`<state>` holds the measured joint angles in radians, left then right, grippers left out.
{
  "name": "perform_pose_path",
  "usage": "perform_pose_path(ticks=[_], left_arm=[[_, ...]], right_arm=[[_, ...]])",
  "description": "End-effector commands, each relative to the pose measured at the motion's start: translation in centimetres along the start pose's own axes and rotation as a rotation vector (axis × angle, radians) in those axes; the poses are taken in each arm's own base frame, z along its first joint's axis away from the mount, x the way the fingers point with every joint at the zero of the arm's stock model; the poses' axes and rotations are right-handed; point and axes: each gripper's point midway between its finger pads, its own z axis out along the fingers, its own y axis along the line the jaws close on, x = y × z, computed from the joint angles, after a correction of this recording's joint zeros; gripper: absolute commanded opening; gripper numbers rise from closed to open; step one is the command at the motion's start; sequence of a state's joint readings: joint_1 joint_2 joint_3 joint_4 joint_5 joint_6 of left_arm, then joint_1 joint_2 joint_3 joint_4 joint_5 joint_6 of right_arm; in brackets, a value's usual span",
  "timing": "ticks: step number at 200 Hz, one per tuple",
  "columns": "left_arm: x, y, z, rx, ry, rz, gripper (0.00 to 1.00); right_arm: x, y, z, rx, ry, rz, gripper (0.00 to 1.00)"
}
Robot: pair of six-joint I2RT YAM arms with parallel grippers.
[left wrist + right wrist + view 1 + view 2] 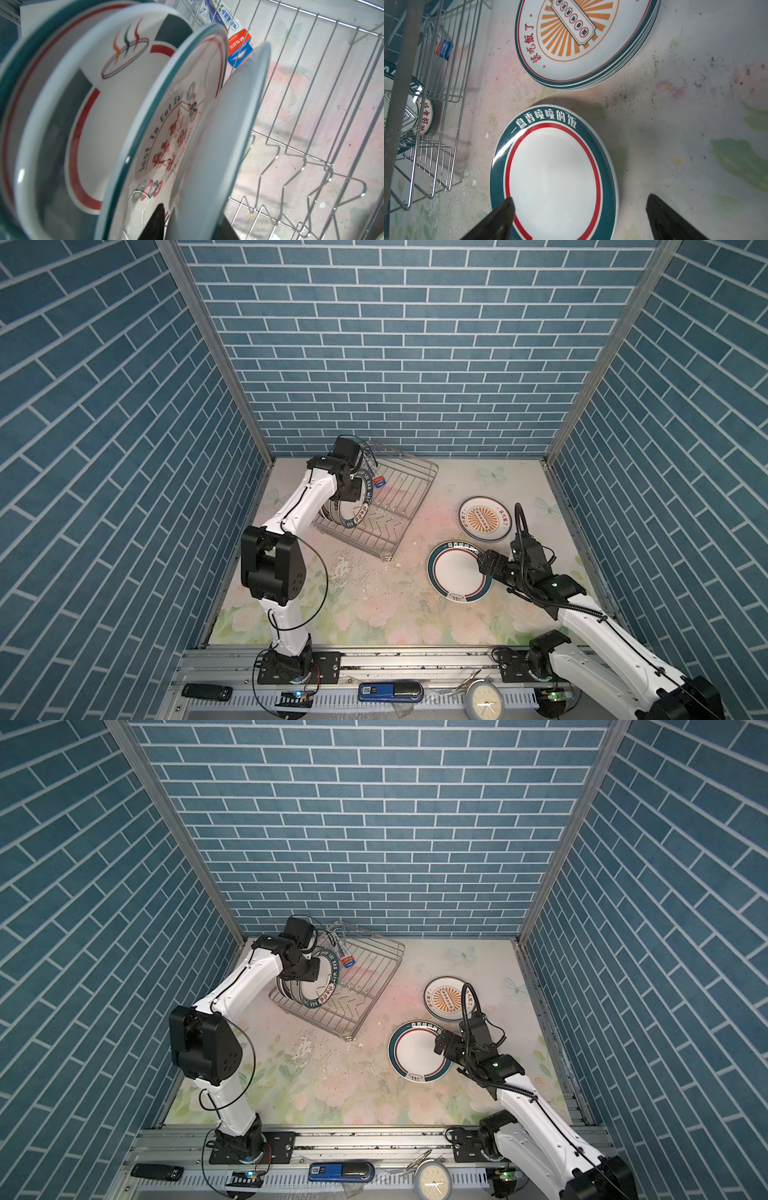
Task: Unload the plates from the dish rack
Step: 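Close the left gripper on the rim of the front 'HAO SHI HAO WEI' plate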
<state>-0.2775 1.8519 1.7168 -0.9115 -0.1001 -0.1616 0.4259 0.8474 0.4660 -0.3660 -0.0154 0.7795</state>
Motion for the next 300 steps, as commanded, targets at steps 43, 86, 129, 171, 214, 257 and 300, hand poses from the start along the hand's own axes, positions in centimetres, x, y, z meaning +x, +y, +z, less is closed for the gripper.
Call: perform_pose_path(ticks=[43, 86, 129, 171, 214, 257, 300], left_arm=[[0.2, 0.5, 0.7, 0.018, 0.034, 0.001, 0.22], [0.3, 0.9, 0.8, 0.026, 0.039, 0.024, 0.18], [1.0, 1.3, 1.3, 0.008, 0.074, 0.039, 0.09], [1.1, 1.1, 0.9, 0.021, 0.072, 0.045, 0.08], [1.8, 1.7, -0.1, -0.023, 0.084, 0.058, 0.08], [2.9, 1.9, -0.2, -0.062, 0.108, 0.083, 0.01], [2.6, 1.7, -1.1, -0.064, 0.087, 0.097, 0.00]], right_arm=[[0.1, 0.7, 0.6, -0.032, 0.011, -0.021, 0.99], [-0.1, 1.2, 0.9, -0.047, 0.015, -0.016, 0.99], [-0.2, 1.4, 1.0, -0.054, 0.013, -0.016, 0.99], [-0.1, 1.3, 1.0, -0.053, 0.013, -0.017, 0.99], [-0.3, 1.4, 1.1, -0.052, 0.009, -0.015, 0.99], [-0.4, 1.5, 1.4, -0.055, 0.007, -0.017, 0.99], [-0.1, 1.3, 1.7, -0.054, 0.013, -0.014, 0.99]])
